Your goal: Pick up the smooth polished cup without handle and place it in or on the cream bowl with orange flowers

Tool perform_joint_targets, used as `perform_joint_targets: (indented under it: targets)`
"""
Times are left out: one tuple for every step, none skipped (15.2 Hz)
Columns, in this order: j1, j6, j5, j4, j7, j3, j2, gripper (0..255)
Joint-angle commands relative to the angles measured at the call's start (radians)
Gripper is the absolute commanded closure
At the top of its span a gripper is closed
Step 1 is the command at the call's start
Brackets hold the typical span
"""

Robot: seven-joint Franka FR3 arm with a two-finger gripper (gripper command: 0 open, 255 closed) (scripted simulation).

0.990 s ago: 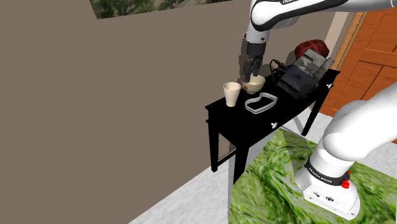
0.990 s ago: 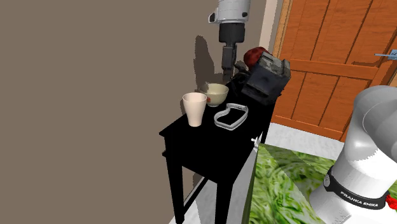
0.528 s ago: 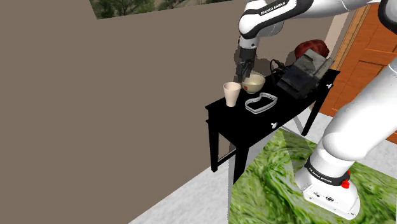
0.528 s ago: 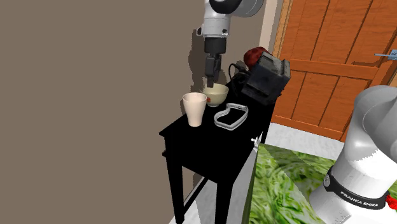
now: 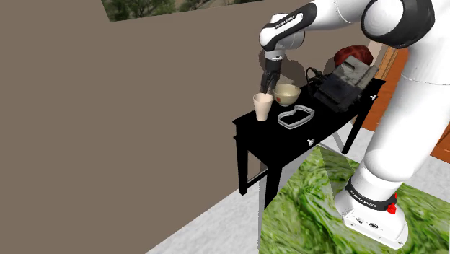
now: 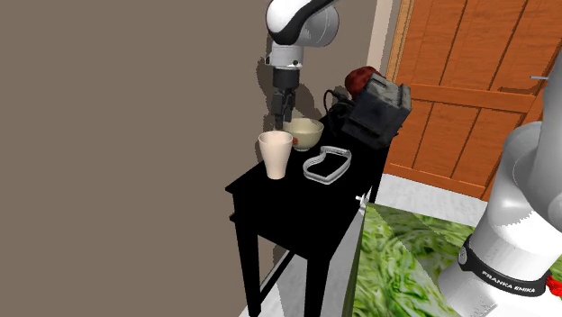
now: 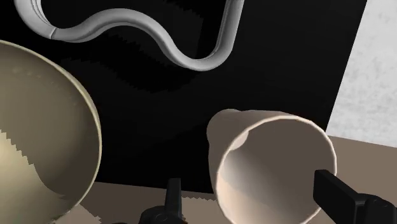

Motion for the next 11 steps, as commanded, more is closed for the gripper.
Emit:
perform_joint_targets:
  targets:
    - [-0.013,0.008,0.021,0.045,-0.028,-0.007,0.056,0]
    - [-0.013,0.021,0.024,0.036,-0.029,-0.006,0.060,0]
    - [-0.013,0.033,0.026,0.028,-0.031,-0.005,0.065,0]
    - [-0.013,0.045,0.029,0.020,-0.032,-0.004,0.070,0]
    - [-0.012,0.057,0.031,0.013,-0.034,-0.003,0.074,0]
    - [-0.012,0.070,0.034,0.005,-0.036,-0.001,0.079,0]
    - [-0.011,0.082,0.037,-0.002,-0.038,0.000,0.085,0]
    - [-0.011,0.101,0.042,-0.013,-0.041,0.001,0.093,0]
    - [-0.011,0.101,0.042,-0.013,-0.041,0.001,0.093,0]
    - [-0.011,0.101,0.042,-0.013,-0.041,0.001,0.093,0]
    - [-0.011,0.101,0.042,-0.013,-0.041,0.001,0.093,0]
